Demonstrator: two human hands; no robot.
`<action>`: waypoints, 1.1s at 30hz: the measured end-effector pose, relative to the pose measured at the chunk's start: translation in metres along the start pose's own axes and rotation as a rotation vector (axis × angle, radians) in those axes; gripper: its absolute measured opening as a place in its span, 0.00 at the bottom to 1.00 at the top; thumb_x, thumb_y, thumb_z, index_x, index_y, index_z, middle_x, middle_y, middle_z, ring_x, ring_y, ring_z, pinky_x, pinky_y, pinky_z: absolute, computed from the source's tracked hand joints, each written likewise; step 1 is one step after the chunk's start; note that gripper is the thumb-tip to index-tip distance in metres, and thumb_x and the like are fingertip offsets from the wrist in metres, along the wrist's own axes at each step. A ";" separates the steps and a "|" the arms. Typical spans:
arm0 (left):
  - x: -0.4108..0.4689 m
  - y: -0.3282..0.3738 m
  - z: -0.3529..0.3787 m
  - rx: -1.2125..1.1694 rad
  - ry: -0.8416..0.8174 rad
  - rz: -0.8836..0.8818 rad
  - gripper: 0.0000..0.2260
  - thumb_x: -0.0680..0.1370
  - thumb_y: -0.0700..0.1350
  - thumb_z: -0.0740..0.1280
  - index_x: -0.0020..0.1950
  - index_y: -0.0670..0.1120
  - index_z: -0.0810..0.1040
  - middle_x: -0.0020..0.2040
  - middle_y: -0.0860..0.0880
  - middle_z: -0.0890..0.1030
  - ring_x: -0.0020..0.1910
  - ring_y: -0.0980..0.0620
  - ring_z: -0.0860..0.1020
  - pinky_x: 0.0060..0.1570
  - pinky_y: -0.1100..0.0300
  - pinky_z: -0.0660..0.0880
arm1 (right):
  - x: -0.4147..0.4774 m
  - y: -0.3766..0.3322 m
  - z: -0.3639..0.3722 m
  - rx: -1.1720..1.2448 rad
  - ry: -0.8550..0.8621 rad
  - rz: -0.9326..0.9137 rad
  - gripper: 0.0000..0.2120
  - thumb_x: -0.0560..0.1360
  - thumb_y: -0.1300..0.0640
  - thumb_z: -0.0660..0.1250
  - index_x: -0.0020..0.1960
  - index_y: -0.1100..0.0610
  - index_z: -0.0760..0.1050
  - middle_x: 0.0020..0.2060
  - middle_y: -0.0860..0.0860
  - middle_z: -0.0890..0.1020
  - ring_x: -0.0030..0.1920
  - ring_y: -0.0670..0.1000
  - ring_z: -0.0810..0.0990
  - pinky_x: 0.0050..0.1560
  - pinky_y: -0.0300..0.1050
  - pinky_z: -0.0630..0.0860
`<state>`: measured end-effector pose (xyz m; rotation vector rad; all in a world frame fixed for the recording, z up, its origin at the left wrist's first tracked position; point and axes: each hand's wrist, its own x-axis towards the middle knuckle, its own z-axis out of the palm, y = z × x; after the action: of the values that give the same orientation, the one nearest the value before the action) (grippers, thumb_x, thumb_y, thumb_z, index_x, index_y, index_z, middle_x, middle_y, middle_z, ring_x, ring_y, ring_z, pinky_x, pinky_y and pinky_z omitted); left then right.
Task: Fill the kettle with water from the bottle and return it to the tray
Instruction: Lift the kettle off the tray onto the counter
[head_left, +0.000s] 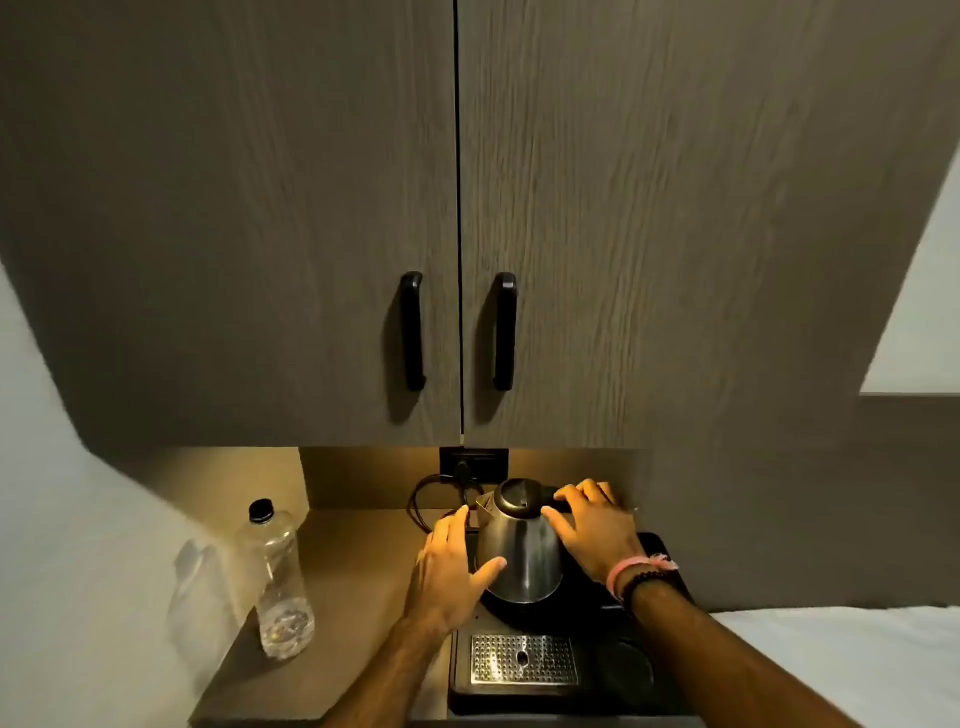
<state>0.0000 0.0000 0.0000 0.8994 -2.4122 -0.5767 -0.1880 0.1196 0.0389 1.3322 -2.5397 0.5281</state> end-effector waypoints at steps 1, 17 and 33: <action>0.009 -0.001 0.008 -0.086 -0.016 -0.064 0.44 0.72 0.63 0.72 0.80 0.47 0.57 0.76 0.46 0.67 0.73 0.49 0.67 0.69 0.53 0.70 | 0.012 0.002 0.003 0.064 -0.042 0.062 0.24 0.75 0.33 0.56 0.61 0.48 0.73 0.56 0.49 0.76 0.61 0.53 0.72 0.58 0.53 0.73; 0.069 -0.005 0.069 -0.454 -0.204 -0.388 0.62 0.49 0.68 0.81 0.77 0.50 0.59 0.73 0.50 0.72 0.71 0.47 0.70 0.67 0.46 0.73 | 0.091 -0.008 0.056 0.189 -0.290 0.289 0.26 0.64 0.30 0.63 0.31 0.54 0.72 0.33 0.52 0.80 0.38 0.53 0.78 0.37 0.44 0.72; 0.071 -0.010 0.081 -0.564 -0.215 -0.413 0.57 0.47 0.64 0.83 0.70 0.55 0.58 0.67 0.49 0.71 0.65 0.48 0.71 0.63 0.45 0.75 | 0.073 0.042 0.063 0.830 -0.324 0.541 0.18 0.83 0.53 0.52 0.66 0.57 0.73 0.60 0.53 0.75 0.57 0.53 0.75 0.59 0.46 0.71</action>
<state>-0.0890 -0.0393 -0.0474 1.1152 -2.0490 -1.4828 -0.2656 0.0611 -0.0007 0.9235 -3.0992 1.7429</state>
